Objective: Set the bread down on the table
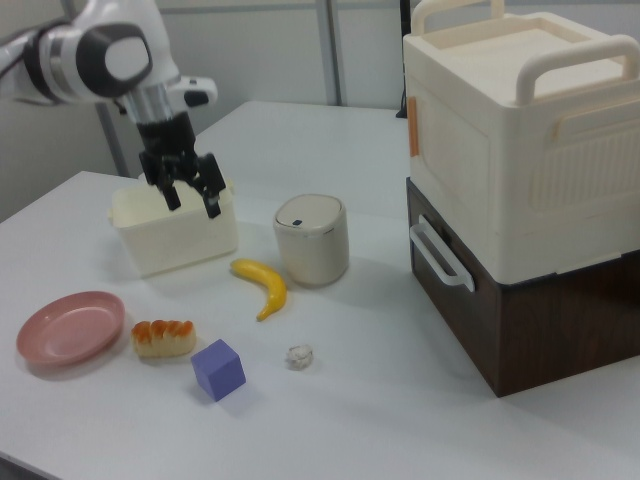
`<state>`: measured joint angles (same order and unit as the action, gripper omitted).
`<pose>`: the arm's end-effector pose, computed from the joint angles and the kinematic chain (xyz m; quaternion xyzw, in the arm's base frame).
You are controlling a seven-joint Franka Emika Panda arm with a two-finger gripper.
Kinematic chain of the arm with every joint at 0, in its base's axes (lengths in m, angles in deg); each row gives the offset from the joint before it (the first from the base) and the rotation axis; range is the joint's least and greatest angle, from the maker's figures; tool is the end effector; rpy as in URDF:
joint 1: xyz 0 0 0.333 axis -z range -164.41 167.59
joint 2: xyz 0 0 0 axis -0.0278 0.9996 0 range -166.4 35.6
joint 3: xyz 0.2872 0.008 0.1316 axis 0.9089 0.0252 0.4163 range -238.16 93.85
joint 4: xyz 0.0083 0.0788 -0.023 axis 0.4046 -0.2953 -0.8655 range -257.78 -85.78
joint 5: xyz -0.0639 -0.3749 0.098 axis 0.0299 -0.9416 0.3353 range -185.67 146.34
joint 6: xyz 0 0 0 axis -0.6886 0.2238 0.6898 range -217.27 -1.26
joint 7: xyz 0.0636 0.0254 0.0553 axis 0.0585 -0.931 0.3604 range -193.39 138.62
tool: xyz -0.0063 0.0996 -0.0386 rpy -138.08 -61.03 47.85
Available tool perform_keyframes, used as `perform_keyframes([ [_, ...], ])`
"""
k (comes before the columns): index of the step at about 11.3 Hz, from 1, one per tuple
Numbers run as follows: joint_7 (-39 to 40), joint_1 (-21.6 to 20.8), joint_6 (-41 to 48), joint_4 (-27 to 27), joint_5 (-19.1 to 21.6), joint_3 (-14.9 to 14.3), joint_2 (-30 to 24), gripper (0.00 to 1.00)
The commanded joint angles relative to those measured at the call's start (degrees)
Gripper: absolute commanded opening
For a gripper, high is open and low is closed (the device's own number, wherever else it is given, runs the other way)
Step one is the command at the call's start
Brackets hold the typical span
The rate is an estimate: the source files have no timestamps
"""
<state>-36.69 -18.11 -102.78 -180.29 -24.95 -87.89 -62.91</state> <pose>0.5745 0.0343 0.5464 0.9980 -0.0378 0.0025 0.0512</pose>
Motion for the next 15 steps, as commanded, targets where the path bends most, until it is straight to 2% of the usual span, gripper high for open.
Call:
perform_keyframes([
  [1,1.1,-1.0,5.4,6.5,1.4,-4.0,-0.2,1.00],
  [2,1.3,-1.1,5.2,6.6,1.3,-4.5,-0.1,1.00],
  [5,1.5,-2.6,4.8,7.8,1.4,-8.6,0.5,1.00],
  [6,1.4,-2.6,5.0,8.2,1.9,-8.9,0.7,1.00],
  [8,1.4,-3.9,5.1,8.5,4.3,-11.2,1.2,1.00],
  [15,1.6,-3.9,5.2,8.3,4.9,-11.2,1.1,1.00],
])
